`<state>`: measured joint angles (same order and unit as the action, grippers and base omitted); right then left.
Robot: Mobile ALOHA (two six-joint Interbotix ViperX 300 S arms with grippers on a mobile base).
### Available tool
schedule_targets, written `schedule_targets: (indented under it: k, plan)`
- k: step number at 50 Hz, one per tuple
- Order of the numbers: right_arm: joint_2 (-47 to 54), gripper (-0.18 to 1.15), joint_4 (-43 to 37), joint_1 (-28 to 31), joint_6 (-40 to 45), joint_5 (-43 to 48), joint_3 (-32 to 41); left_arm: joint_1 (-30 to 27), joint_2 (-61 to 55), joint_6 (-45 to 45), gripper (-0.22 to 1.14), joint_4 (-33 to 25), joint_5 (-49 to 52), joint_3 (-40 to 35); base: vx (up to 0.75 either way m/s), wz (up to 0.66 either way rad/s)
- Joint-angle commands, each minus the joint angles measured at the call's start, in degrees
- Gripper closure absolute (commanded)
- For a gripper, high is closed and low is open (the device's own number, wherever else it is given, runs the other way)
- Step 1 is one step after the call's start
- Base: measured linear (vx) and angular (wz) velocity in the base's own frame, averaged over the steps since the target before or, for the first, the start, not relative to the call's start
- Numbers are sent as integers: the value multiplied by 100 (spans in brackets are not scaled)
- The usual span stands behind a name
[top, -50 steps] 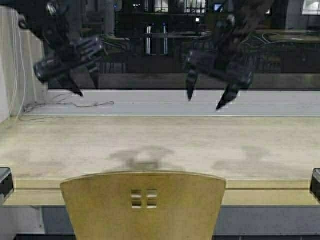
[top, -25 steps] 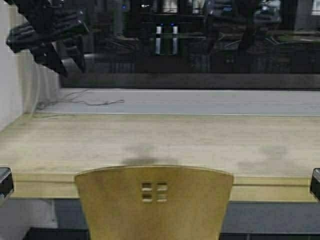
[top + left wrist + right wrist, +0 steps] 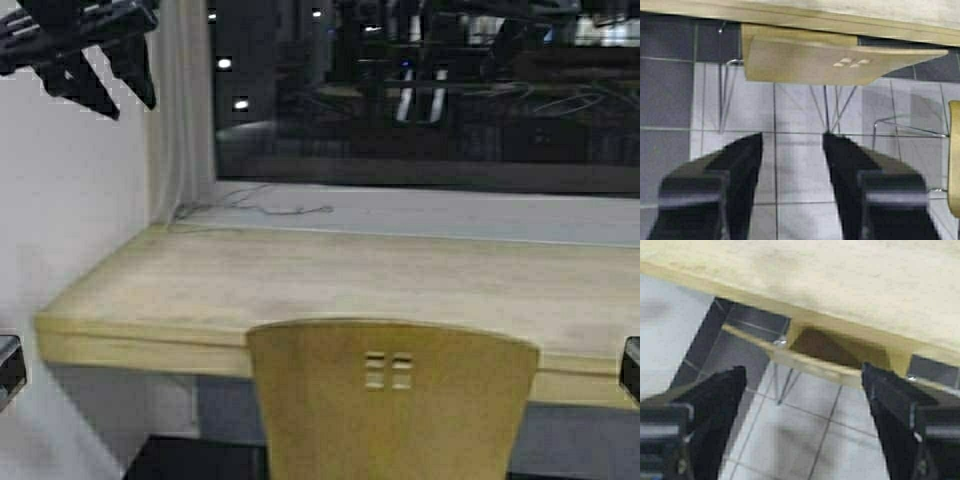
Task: Push the chairs under the table
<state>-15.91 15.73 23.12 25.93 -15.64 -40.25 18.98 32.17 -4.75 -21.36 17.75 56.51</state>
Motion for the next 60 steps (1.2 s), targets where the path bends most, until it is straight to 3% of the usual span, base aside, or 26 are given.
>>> schedule_targets:
  k: [1, 24, 41, 60]
  plan:
    - [-343, -3, -44, 9, -9, 44, -53, 18, 141, 18, 13, 0, 44, 26, -22, 19]
    - [-290, -3, 387, -123, -132, 290, -88, 18, 202, 105, 13, -105, 18, 211, -26, 23]
    - [-264, -3, 158, -114, 79, 325, -105, 18, 193, 79, 13, 211, -132, 141, -25, 43]
    - [-343, -3, 44, -53, 123, 281, -44, 9, 264, 211, 13, 220, -158, 97, -28, 16]
